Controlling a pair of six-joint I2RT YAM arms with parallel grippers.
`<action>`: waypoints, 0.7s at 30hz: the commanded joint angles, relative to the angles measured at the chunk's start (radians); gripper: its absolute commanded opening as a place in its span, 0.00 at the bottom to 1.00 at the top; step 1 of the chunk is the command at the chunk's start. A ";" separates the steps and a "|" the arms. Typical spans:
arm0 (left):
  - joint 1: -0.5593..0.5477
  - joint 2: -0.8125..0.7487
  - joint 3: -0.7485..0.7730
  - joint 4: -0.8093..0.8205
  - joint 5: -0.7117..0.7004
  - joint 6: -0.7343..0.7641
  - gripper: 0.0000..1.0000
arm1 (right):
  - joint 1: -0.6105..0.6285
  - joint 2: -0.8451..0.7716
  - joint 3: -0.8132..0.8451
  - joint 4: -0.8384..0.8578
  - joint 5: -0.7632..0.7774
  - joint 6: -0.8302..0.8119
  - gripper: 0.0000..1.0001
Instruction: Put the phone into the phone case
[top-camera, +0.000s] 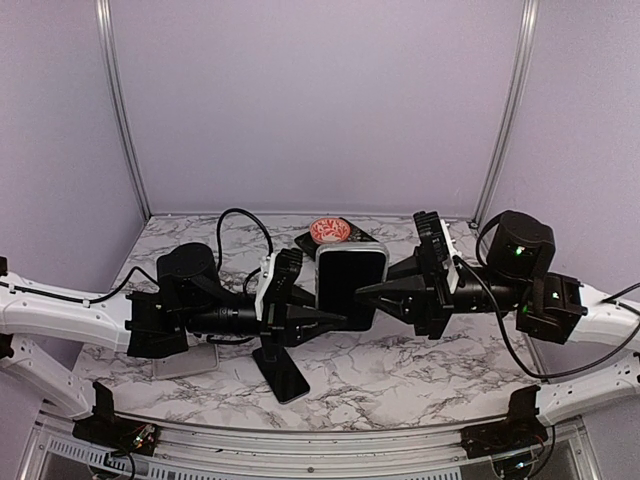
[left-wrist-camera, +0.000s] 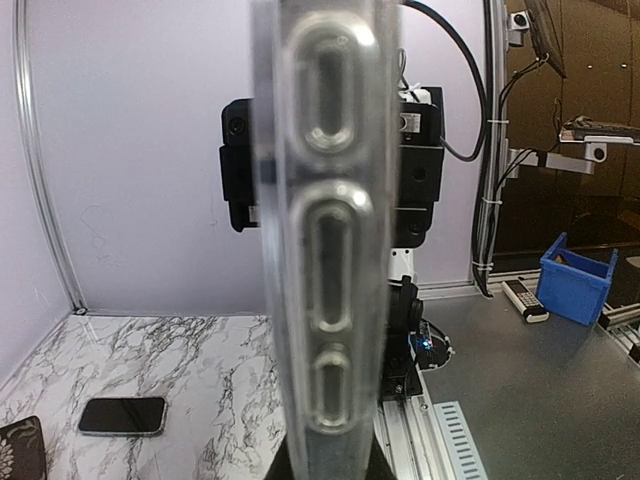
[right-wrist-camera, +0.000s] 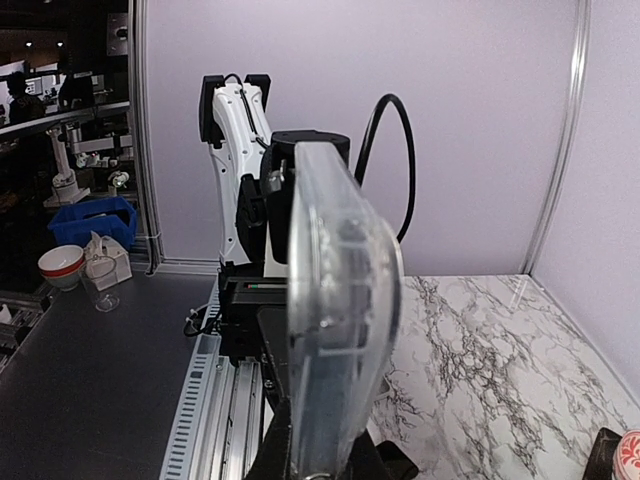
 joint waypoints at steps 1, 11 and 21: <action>-0.009 -0.026 0.016 -0.002 -0.054 -0.033 0.00 | 0.002 -0.006 0.039 0.068 -0.004 -0.025 0.26; -0.009 -0.105 0.012 0.006 -0.074 -0.059 0.00 | -0.016 -0.036 -0.072 -0.005 0.076 -0.029 0.86; -0.009 -0.089 0.012 0.011 -0.059 -0.091 0.00 | -0.030 0.003 -0.071 0.007 0.014 -0.030 0.12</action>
